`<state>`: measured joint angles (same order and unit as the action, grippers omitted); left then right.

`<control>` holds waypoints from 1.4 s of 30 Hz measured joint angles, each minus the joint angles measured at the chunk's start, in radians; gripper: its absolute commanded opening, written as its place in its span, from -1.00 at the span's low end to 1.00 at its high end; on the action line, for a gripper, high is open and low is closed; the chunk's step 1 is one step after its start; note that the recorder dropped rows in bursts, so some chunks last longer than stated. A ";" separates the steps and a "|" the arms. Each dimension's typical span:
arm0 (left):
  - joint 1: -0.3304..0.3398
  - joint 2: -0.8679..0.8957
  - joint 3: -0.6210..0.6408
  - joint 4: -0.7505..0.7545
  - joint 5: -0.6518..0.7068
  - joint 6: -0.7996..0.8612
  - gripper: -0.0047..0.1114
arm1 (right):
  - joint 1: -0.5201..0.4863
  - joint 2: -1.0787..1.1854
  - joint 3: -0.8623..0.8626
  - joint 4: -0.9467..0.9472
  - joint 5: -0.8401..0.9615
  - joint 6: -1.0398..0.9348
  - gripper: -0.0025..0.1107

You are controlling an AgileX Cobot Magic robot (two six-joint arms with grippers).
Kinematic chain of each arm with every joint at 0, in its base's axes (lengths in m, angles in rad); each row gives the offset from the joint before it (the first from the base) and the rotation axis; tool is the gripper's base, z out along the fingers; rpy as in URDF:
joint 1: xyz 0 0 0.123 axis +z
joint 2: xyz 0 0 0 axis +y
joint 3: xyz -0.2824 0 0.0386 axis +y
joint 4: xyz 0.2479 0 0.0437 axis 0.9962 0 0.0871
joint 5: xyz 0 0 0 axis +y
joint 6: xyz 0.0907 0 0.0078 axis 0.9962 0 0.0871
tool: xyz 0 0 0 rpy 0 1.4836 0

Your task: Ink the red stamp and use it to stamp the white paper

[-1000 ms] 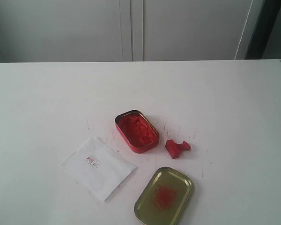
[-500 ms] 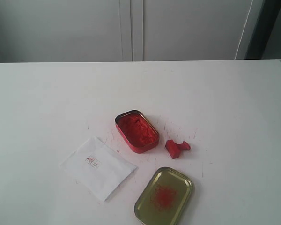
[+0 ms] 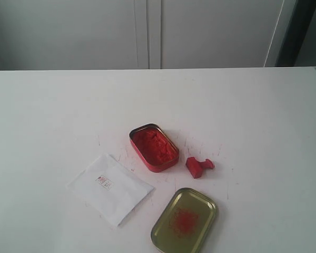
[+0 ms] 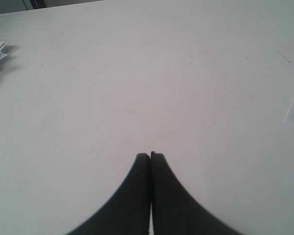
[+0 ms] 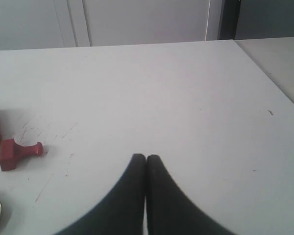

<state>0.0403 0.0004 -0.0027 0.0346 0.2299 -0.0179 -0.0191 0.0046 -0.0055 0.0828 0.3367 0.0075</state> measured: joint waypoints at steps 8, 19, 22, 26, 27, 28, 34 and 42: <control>0.000 0.000 0.000 0.000 0.000 0.000 -0.92 | 0.000 0.000 0.000 0.001 0.000 0.000 -0.96; 0.000 0.000 0.000 0.000 0.000 0.000 -0.92 | 0.000 0.000 0.000 -0.032 0.000 -0.034 -0.96; 0.000 0.000 0.000 0.000 0.000 0.000 -0.92 | 0.000 0.000 0.000 -0.036 0.000 -0.037 -0.96; 0.000 0.000 0.000 0.000 0.000 0.000 -0.92 | 0.000 0.000 0.000 -0.036 0.000 -0.038 -0.96; 0.000 0.000 0.000 0.000 0.000 0.000 -0.92 | 0.000 0.000 0.000 -0.036 0.000 -0.038 -0.96; 0.000 0.000 0.000 0.000 0.000 0.000 -0.92 | 0.000 0.000 0.000 -0.036 0.000 -0.040 -0.96; 0.000 0.000 0.000 0.000 0.000 0.000 -0.92 | 0.000 0.000 0.000 -0.036 0.002 -0.040 -0.96; 0.000 0.000 0.000 0.000 0.000 0.000 -0.92 | 0.000 0.000 0.000 -0.036 0.002 -0.040 -0.96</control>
<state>0.0403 0.0004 -0.0027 0.0346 0.2299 -0.0179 -0.0191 0.0046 -0.0055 0.0472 0.3383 -0.0329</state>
